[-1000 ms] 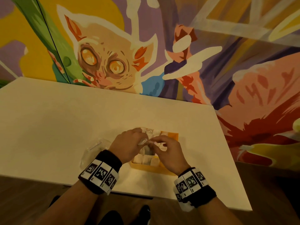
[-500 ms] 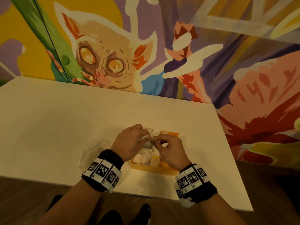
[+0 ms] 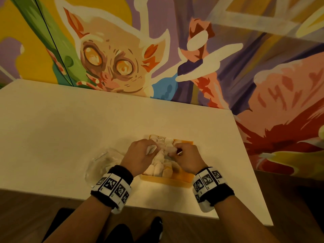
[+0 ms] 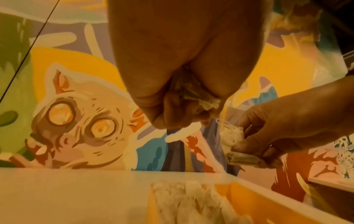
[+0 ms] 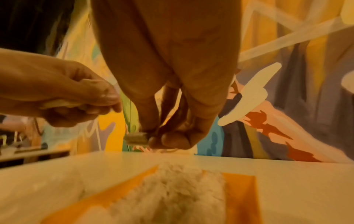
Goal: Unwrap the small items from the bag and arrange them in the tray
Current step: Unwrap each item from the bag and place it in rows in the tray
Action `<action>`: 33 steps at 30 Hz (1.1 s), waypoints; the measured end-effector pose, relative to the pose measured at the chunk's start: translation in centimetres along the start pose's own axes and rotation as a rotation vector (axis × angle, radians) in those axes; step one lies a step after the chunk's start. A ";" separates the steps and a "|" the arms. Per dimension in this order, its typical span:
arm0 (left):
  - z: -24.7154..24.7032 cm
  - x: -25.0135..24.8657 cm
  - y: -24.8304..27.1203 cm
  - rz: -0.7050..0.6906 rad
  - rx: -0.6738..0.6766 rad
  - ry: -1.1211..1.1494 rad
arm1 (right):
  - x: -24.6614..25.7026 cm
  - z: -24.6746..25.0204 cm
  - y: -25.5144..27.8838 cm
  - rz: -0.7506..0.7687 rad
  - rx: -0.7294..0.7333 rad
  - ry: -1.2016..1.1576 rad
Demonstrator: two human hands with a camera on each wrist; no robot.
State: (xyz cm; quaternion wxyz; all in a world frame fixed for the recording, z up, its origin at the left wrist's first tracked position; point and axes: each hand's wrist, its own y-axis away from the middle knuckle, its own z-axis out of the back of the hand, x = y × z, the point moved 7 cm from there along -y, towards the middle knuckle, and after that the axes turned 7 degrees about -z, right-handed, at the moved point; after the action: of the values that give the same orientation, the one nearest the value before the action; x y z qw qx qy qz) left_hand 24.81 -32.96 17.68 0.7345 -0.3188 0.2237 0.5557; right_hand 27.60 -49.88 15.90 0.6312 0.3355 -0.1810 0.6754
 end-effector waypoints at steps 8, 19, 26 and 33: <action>-4.8 8.0 3.2 0.410 0.245 -0.194 | -6.5 -3.0 -3.0 -0.392 0.167 0.518; -6.5 8.7 3.9 0.499 0.352 -0.331 | -8.0 -7.3 -3.2 -0.359 0.328 0.875; -6.9 9.0 3.8 0.467 0.375 -0.356 | -6.6 -6.0 -2.6 -0.352 0.311 0.874; -6.9 8.8 3.9 0.470 0.349 -0.334 | -7.4 -6.6 -1.7 -0.305 0.355 0.895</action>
State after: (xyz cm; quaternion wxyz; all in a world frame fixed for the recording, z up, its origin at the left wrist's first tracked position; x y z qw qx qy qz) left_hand 23.75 -31.29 6.00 0.6563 -0.0325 0.2597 0.7077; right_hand 27.57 -50.62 5.90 0.6717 0.1378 0.2764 0.6734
